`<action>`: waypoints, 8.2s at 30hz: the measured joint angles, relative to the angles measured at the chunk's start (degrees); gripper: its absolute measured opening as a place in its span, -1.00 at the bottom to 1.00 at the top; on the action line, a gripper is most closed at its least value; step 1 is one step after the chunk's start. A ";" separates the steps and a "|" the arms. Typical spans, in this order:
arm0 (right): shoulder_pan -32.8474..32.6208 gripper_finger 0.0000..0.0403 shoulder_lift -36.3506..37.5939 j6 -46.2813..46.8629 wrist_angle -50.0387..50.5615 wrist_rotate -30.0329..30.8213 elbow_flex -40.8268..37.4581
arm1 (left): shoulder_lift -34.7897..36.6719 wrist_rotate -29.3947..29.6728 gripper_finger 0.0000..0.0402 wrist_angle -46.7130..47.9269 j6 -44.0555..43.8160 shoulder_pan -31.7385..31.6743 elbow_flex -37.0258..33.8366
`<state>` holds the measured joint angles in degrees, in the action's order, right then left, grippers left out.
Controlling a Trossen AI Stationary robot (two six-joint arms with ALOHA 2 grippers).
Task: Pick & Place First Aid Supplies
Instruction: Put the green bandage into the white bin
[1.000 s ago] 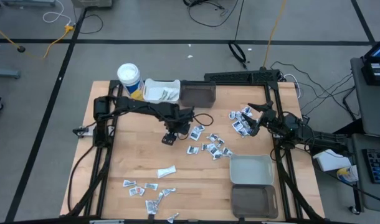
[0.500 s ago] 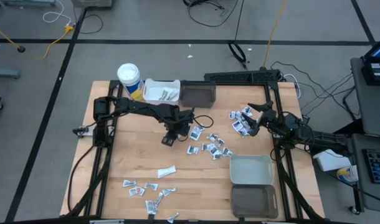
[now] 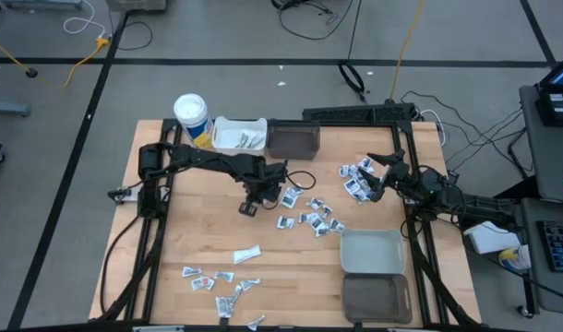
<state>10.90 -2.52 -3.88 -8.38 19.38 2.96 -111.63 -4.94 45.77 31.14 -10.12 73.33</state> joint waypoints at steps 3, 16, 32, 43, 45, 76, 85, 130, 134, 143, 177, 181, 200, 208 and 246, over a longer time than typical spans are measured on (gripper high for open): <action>-0.02 0.39 -0.02 0.02 0.00 0.02 0.00 | 0.00 -0.01 -0.93 3.57 0.07 -0.64 1.40; 0.00 0.39 0.00 0.02 0.00 0.02 0.02 | 0.00 0.40 -0.97 24.50 -1.89 -4.89 15.88; 0.00 0.39 0.00 0.02 0.00 0.02 0.00 | 0.00 -0.14 -0.97 31.51 -4.92 -10.89 24.49; 0.00 0.38 -0.02 0.02 0.00 0.01 0.00 | 0.00 0.99 -0.98 32.08 -2.27 -23.22 24.49; 0.00 0.39 -0.02 0.02 0.00 0.02 0.00 | 0.00 0.99 -0.98 31.68 -1.51 -25.43 24.49; -0.01 0.39 0.00 0.01 0.00 0.01 0.01 | 0.04 5.04 -0.98 15.41 2.87 -35.49 15.12; 0.00 0.39 0.00 0.02 0.00 0.02 0.02 | 0.02 6.33 -0.99 9.33 3.82 -35.50 10.23; 0.00 0.38 -0.02 0.00 0.00 0.00 0.00 | 1.76 6.30 0.26 20.11 -5.05 -33.61 19.98; -0.02 0.38 -0.02 0.02 0.02 0.00 0.00 | 4.01 6.22 0.29 22.05 -7.33 -33.24 19.70; -0.01 0.38 -0.02 0.01 0.00 0.02 0.01 | 14.53 7.64 0.24 15.88 -9.23 -21.83 7.87; -0.01 0.39 -0.02 0.02 0.00 0.02 0.00 | 19.99 7.50 0.25 15.51 -55.59 27.99 -3.61; -0.02 0.39 -0.02 0.02 0.00 0.02 0.02 | 16.41 6.17 0.25 15.99 -60.35 31.12 -1.38; 0.00 0.39 -0.02 0.02 0.00 0.02 0.00 | 0.92 4.90 0.25 16.11 -65.21 31.20 14.74; -0.01 0.38 -0.01 0.01 0.01 0.02 0.01 | -0.44 4.97 0.25 15.44 -67.37 31.07 14.79; -0.01 0.39 0.00 0.02 -0.02 0.02 0.01 | -8.74 5.13 -0.38 11.07 -68.60 29.71 13.26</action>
<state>10.88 -2.52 -3.86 -8.40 19.40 2.97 -120.38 0.19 56.84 -37.46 19.59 86.59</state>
